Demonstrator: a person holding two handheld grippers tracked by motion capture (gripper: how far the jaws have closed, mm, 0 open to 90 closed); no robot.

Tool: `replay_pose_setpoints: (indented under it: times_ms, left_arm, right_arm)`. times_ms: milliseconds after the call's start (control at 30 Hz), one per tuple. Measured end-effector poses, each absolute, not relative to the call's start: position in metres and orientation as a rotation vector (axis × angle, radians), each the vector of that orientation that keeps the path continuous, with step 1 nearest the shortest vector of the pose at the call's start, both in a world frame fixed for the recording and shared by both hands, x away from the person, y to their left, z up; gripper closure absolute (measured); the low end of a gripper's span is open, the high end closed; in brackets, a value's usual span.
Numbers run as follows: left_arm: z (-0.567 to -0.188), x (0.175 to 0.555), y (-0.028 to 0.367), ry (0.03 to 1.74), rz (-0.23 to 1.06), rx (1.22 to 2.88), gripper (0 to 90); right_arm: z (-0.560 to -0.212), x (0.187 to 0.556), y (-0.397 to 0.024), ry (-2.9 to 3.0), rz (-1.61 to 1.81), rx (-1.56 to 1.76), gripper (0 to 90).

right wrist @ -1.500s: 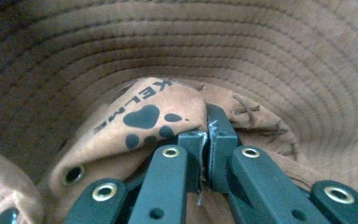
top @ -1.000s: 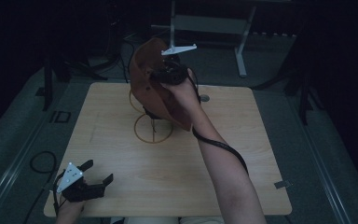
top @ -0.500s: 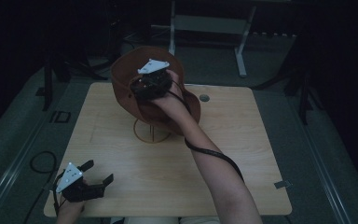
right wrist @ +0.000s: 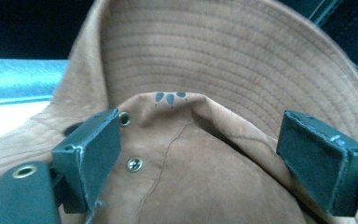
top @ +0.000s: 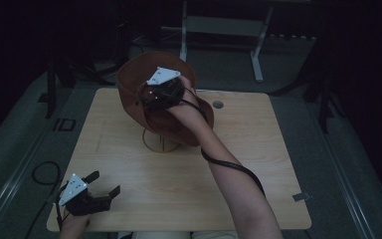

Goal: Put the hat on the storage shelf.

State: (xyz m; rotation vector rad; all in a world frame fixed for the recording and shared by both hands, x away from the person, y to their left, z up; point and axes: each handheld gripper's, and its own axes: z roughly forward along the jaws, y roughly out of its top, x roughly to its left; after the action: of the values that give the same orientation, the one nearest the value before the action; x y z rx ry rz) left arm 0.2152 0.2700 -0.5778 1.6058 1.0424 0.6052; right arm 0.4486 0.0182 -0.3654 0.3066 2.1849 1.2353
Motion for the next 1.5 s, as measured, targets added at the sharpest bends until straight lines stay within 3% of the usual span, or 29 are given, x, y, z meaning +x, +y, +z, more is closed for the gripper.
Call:
replay_pose_setpoints:
  times_ms: [433, 1500]
  left_arm:
    - [-0.578, 0.215, 0.269, 1.048, 0.621, 1.612, 2.5]
    - [-0.580, 0.214, 0.264, 1.066, 0.657, 1.642, 2.5]
  right_arm:
    - [-0.346, 0.434, -0.044, 2.209, 1.383, 0.505, 13.9]
    - [-0.425, 0.404, -0.193, 2.223, 1.405, 0.760, 14.1]
